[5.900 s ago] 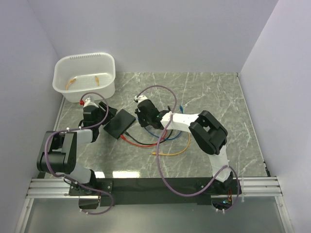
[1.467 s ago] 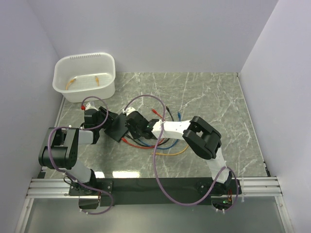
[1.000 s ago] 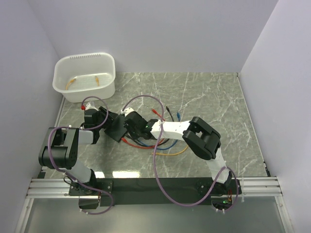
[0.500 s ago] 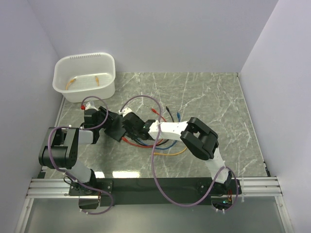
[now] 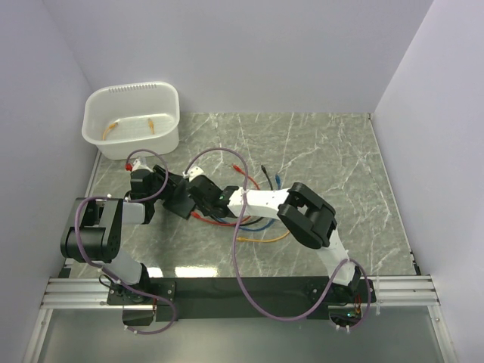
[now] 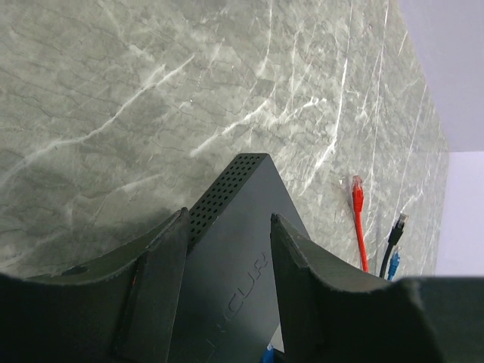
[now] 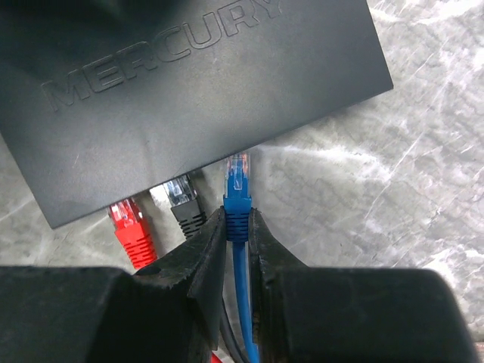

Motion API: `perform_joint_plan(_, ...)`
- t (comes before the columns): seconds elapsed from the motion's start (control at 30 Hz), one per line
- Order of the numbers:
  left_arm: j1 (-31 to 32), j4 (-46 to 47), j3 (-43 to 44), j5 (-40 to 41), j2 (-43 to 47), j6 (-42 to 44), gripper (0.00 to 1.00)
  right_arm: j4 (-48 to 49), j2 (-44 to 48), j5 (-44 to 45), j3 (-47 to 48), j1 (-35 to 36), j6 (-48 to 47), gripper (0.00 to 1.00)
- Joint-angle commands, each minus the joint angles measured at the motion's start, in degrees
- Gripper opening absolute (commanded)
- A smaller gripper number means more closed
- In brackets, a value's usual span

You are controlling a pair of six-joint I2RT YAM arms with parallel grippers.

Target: Insert the plug into the switch port

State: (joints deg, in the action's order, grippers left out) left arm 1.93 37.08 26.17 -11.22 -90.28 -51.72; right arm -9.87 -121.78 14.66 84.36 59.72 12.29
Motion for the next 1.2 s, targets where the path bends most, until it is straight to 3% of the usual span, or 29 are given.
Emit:
perform_joint_plan(0.0,0.53,-0.69,0.81,-2.93,-0.34,0.4,0.53,1.17,-1.53,3.98,3.97,-0.22,-0.25,0.0)
perform_joint_plan(0.5,0.53,0.01,0.81,-3.63,-1.21,0.75,0.53,2.75,-0.92,0.65,4.5,0.04,-3.24,0.0)
perform_joint_plan(1.17,0.53,0.98,0.81,-5.56,-2.88,0.75,0.53,18.65,4.7,-4.2,-5.77,-0.05,-14.4,0.0)
